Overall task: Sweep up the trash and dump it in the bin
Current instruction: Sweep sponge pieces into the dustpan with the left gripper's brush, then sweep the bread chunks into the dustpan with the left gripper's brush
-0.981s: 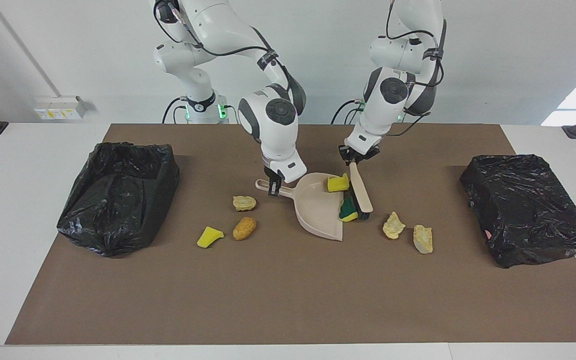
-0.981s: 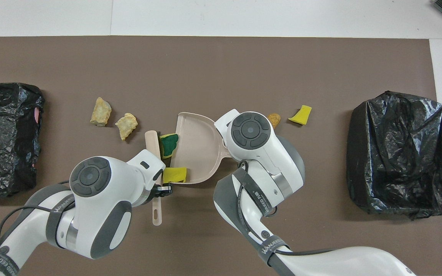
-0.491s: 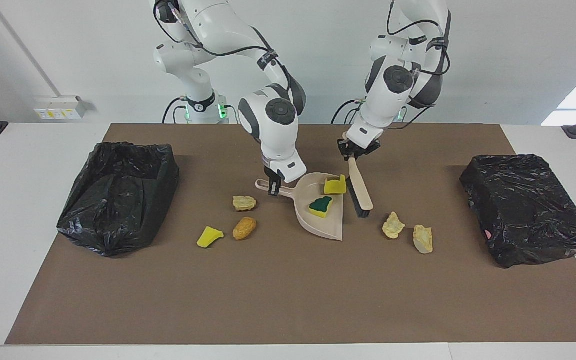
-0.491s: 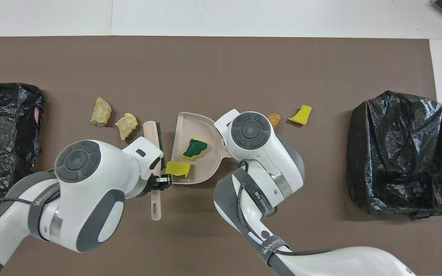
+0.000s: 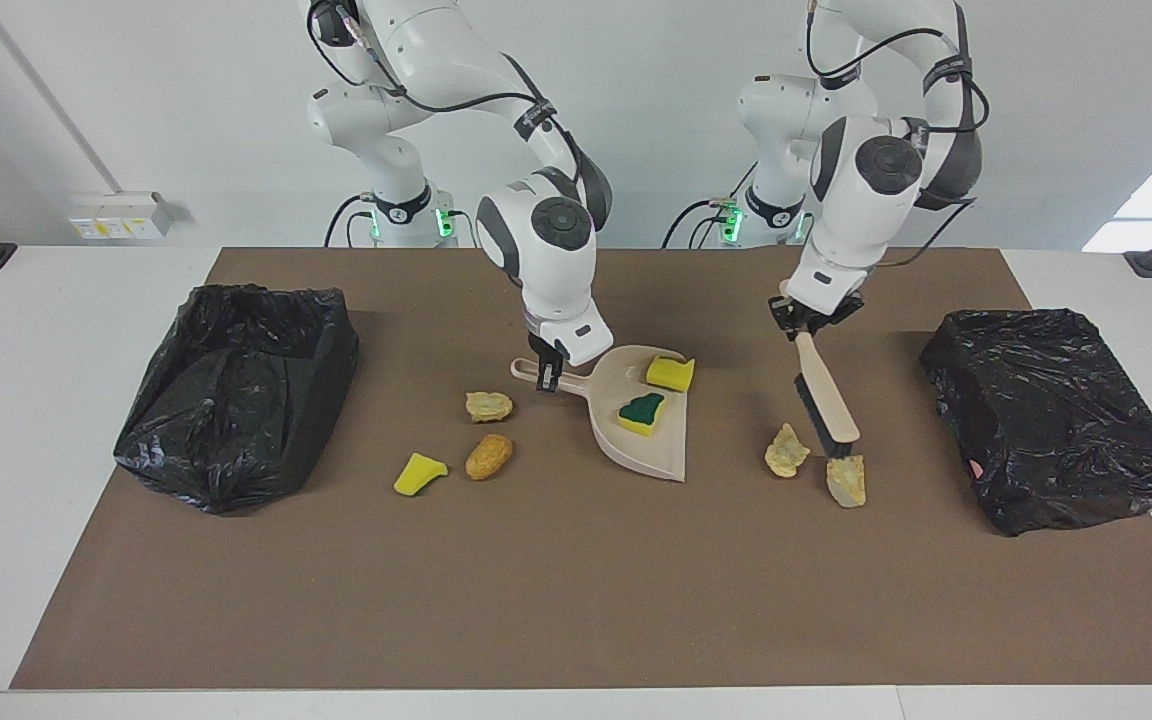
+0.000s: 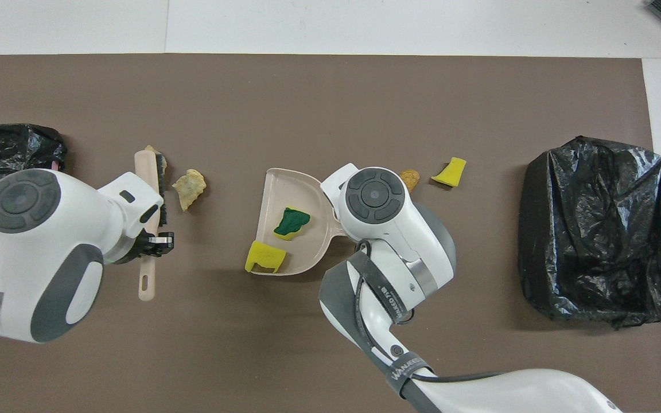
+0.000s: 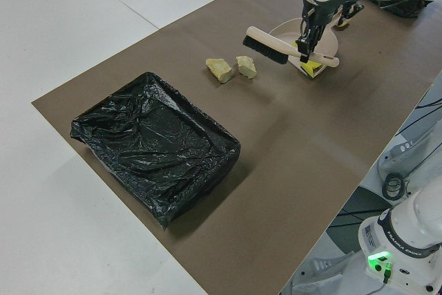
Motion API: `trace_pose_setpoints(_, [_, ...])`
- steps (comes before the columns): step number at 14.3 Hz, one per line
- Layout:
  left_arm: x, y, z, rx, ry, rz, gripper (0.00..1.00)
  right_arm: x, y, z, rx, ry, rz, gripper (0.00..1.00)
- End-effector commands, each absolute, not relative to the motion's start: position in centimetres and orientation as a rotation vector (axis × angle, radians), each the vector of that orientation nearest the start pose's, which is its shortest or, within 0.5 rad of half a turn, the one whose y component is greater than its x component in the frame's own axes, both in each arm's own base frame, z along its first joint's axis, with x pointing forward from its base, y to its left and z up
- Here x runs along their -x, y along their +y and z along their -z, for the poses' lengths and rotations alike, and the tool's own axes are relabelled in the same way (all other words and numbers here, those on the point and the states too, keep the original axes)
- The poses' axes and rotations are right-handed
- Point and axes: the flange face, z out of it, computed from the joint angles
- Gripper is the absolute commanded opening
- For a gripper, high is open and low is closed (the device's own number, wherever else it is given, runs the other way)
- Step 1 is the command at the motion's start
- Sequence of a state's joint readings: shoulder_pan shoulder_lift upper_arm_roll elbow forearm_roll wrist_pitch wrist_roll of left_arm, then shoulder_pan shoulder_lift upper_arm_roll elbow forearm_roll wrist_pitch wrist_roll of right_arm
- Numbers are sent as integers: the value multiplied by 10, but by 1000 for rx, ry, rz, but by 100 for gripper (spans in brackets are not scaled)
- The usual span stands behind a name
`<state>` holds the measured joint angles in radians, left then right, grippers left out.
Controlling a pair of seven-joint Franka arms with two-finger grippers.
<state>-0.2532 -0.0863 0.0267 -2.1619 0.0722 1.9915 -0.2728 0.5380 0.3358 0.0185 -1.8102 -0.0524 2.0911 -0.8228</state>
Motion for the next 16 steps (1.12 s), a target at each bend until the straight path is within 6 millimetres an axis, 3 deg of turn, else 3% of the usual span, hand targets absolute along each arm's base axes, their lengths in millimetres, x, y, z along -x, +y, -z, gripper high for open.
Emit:
trace_pose_setpoints(1, [-528, -61, -422, 3014, 94, -36, 0, -529, 327, -356, 2368, -2103, -97, 0])
trace_pose_setpoints(3, [-549, -37, -398, 2995, 149, 14, 0, -528, 329, -357, 2362, -2112, -95, 0])
trace_pose_setpoints(5, [-567, -29, -383, 2963, 232, 36, 0, -528, 329, -356, 2359, -2116, -98, 0])
trace_pose_setpoints(8, [-585, -39, -360, 2917, 320, -6, 0, -527, 330, -356, 2362, -2112, -100, 0])
trace_pose_setpoints(9, [-581, -43, -359, 2915, 332, -25, 0, -527, 330, -356, 2362, -2112, -102, 0])
trace_pose_setpoints(13, [-557, -102, -346, 2887, 474, -126, 0, -527, 330, -356, 2365, -2109, -98, 0])
trace_pose_setpoints(16, [-518, -135, -336, 2885, 479, -160, 0, -527, 331, -357, 2364, -2111, -95, 0])
